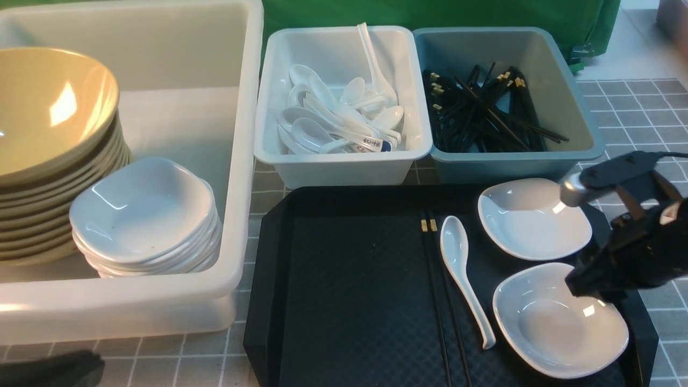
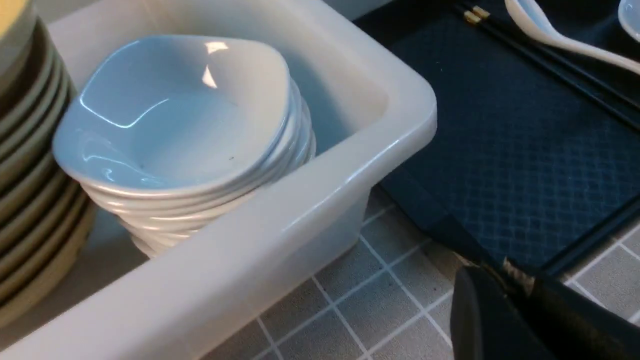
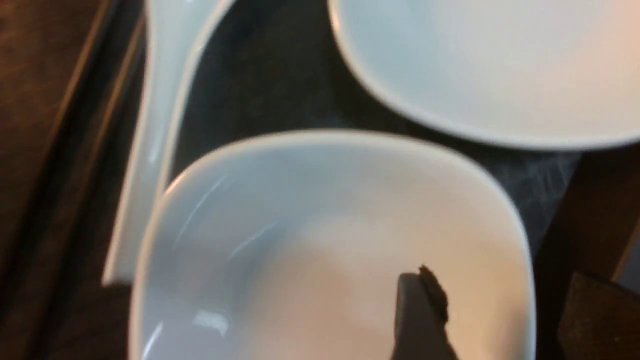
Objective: On grey table put chopsticks spoon bowls plates into blue grey white boxes.
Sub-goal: 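Reach for and grasp the small white dish on the black tray, then place the white bowl into the white bin on top of the stacked bowls with the right gripper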
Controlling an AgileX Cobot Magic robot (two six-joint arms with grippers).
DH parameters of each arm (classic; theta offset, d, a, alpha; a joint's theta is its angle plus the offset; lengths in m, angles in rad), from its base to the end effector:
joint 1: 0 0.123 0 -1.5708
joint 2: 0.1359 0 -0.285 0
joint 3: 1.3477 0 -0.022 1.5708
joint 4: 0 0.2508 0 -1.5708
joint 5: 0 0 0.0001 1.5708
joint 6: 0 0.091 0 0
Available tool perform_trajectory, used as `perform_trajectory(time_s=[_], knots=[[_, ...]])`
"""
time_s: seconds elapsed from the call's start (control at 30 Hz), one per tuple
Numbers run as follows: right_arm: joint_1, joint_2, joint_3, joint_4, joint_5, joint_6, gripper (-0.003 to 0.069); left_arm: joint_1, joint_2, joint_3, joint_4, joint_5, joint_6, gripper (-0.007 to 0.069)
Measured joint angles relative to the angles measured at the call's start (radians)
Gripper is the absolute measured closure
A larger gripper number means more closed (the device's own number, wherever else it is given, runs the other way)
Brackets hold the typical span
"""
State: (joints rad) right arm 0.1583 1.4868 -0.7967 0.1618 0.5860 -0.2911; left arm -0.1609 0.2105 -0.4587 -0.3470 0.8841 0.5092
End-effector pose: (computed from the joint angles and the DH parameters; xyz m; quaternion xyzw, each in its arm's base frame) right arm 0.2634 0.0503 0.1996 -0.1619 0.9669 0.0440 0.1925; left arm 0.0334 -0.0297 0.2795 0.2540 0.8213 -0.0839 0.5039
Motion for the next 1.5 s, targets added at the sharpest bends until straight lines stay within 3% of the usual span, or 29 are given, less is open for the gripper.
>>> perform_trajectory(time_s=[0.37, 0.57, 0.7, 0.87, 1.0, 1.1, 1.2, 1.23, 1.27, 1.5], knots=[[0.0, 0.148, -0.054, 0.007, 0.019, 0.008, 0.0279, 0.0, -0.185, 0.112, 0.012, -0.193, 0.005, 0.0633], [0.0, 0.124, -0.09, 0.123, 0.152, -0.085, 0.0512, 0.0, -0.185, 0.135, 0.012, -0.226, 0.011, 0.0633], [0.001, 0.057, -0.146, 0.159, 0.229, -0.103, 0.0582, 0.0, -0.185, 0.135, -0.001, -0.228, 0.011, 0.0633], [0.001, -0.035, -0.253, 0.161, 0.295, -0.116, 0.0586, 0.0, -0.185, 0.135, -0.01, -0.228, 0.011, 0.0633], [0.013, -0.062, -0.388, 0.337, 0.267, -0.173, 0.0586, 0.0, -0.185, 0.135, -0.01, -0.23, 0.011, 0.0633], [0.081, -0.031, -0.462, 0.556, 0.209, -0.314, 0.0586, 0.0, -0.185, 0.135, -0.01, -0.234, 0.011, 0.0633], [0.226, 0.063, -0.536, 0.81, 0.139, -0.483, 0.0586, 0.0, -0.185, 0.135, -0.006, -0.236, 0.011, 0.0633], [0.226, 0.063, -0.536, 0.823, 0.134, -0.483, 0.0586, 0.0, -0.185, 0.135, -0.006, -0.236, 0.011, 0.0633], [0.315, 0.141, -0.584, 0.897, 0.089, -0.56, 0.0586, 0.0, -0.185, 0.135, -0.004, -0.236, 0.011, 0.0633], [0.53, 0.435, -0.813, 0.966, -0.043, -0.645, 0.0583, 0.0, -0.185, 0.135, 0.006, -0.236, 0.011, 0.0633]])
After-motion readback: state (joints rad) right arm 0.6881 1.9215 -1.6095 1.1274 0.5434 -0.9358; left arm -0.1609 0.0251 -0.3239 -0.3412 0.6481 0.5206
